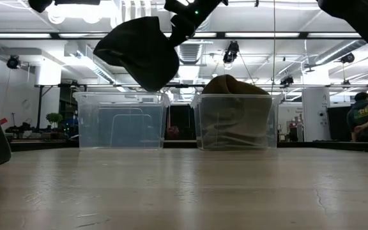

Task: Pick & Place hat
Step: Put the right green cap into the left transparent bin

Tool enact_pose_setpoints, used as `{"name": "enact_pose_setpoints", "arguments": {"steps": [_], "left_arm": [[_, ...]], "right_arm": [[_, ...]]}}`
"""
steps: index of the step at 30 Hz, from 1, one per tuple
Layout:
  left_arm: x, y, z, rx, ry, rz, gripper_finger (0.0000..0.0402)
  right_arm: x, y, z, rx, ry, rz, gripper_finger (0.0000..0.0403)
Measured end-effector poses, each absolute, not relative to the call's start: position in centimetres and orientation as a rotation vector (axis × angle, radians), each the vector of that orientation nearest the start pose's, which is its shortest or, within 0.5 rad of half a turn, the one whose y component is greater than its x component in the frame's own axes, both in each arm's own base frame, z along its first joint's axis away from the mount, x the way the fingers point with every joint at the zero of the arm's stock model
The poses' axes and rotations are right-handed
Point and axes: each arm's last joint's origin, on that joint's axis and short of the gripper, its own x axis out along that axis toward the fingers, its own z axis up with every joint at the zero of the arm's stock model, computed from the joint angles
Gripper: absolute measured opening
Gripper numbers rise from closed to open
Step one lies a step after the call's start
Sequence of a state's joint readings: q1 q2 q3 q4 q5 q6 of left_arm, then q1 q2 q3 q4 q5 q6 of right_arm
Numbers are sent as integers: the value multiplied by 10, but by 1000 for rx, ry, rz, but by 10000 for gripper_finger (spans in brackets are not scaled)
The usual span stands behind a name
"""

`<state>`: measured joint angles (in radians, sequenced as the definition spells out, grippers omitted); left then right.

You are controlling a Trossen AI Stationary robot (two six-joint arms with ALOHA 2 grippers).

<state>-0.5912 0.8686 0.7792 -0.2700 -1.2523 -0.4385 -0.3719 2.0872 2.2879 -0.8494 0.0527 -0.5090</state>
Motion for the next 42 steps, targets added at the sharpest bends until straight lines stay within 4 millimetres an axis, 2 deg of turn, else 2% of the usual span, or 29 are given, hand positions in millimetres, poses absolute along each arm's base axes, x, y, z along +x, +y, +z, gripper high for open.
{"name": "enact_pose_setpoints", "arguments": {"steps": [9, 20, 32, 42], "left_arm": [[158, -73, 315, -24, 112, 682, 92], [158, -73, 315, -58, 100, 683, 92], [158, -73, 315, -78, 91, 689, 92], [158, -72, 315, -71, 86, 706, 92]], "right_arm": [[427, -157, 384, -312, 667, -89, 12], [433, -161, 388, -301, 583, -117, 12], [433, -165, 359, -241, 702, -98, 13], [435, -166, 363, -243, 670, -113, 13]]}}
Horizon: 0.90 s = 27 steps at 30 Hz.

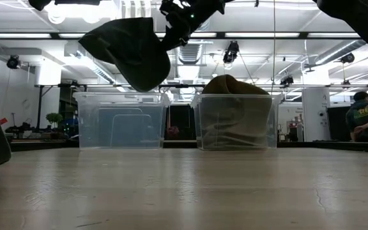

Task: Pick & Place hat
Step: Put the right green cap into the left transparent bin

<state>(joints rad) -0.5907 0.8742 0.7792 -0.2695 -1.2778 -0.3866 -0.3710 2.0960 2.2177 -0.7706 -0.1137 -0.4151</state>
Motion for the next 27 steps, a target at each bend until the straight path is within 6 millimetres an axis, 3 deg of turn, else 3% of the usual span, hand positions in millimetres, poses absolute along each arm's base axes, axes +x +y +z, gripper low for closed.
{"name": "enact_pose_setpoints", "arguments": {"steps": [17, 20, 27], "left_arm": [[158, -72, 315, -71, 84, 712, 92], [158, -72, 315, -102, 72, 715, 92], [160, -73, 312, -227, 34, 718, 92]], "right_arm": [[435, -166, 370, -290, 623, -128, 13], [430, -158, 392, -298, 577, -162, 13], [394, -127, 451, -312, 479, -248, 13]]}}
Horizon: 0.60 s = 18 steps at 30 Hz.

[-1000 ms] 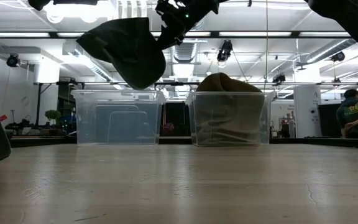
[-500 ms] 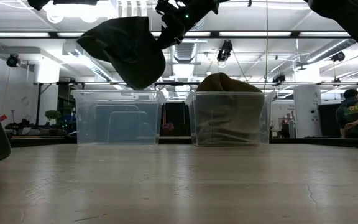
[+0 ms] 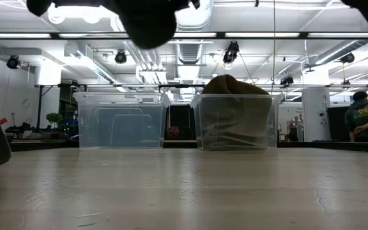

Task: Pick & Place hat
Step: Put the right green cap into the left transparent bin

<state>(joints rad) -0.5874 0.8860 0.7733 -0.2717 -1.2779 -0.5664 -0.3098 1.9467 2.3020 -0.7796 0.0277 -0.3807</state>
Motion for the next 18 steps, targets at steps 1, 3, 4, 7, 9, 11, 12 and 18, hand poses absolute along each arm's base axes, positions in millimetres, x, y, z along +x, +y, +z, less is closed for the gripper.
{"name": "enact_pose_setpoints", "arguments": {"steps": [1, 3, 4, 7, 9, 11, 12, 18], "left_arm": [[160, -73, 309, -250, 22, 730, 92], [160, -72, 305, -290, -8, 762, 92], [159, -72, 302, -296, -22, 780, 92], [160, -72, 300, -295, -52, 816, 92], [160, -72, 299, -281, -52, 818, 92], [163, -73, 301, -322, -77, 815, 92], [164, -74, 303, -327, -83, 813, 92], [170, -79, 305, -315, -77, 770, 92]], "right_arm": [[388, -123, 458, -283, 459, -253, 13], [375, -115, 470, -228, 439, -255, 13], [370, -111, 474, -204, 432, -250, 13], [359, -101, 479, -135, 449, -215, 13], [358, -97, 478, -92, 466, -203, 13], [359, -92, 476, -62, 480, -197, 13], [359, -90, 475, -51, 478, -193, 13], [365, -82, 471, -25, 482, -176, 13]]}}
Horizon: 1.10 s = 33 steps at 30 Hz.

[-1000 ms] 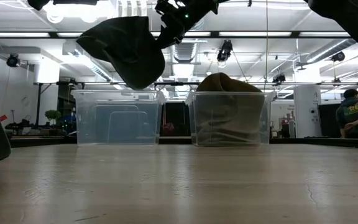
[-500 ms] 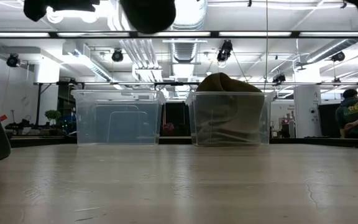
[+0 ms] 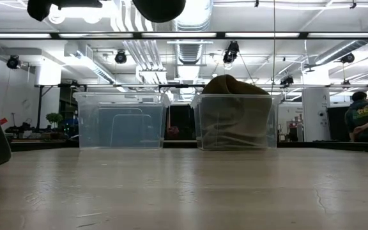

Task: Pick & Place hat
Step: Put the right green cap into the left transparent bin

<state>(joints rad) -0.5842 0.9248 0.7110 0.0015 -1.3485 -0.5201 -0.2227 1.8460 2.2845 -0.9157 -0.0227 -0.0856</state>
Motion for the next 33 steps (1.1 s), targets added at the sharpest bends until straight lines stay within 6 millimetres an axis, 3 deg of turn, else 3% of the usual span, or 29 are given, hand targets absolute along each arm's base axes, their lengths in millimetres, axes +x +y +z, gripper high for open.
{"name": "enact_pose_setpoints", "arguments": {"steps": [5, 12, 15, 20, 25, 30, 33], "left_arm": [[172, -80, 314, -277, -51, 718, 92], [174, -93, 328, 83, 93, 361, 92], [174, -96, 340, 202, 94, 307, 92], [175, -95, 364, 313, 120, 329, 92], [185, -100, 377, 456, 256, 460, 92], [209, -116, 377, 630, 400, 496, 92], [223, -126, 366, 803, 519, 507, 92]], "right_arm": [[368, -85, 464, 15, 505, -187, 13], [360, -99, 457, 107, 587, -227, 13], [359, -104, 451, 187, 626, -169, 13], [361, -109, 444, 304, 645, -86, 13], [359, -115, 444, 350, 642, -103, 13], [356, -123, 445, 432, 634, -57, 13], [354, -128, 445, 481, 632, -56, 13]]}}
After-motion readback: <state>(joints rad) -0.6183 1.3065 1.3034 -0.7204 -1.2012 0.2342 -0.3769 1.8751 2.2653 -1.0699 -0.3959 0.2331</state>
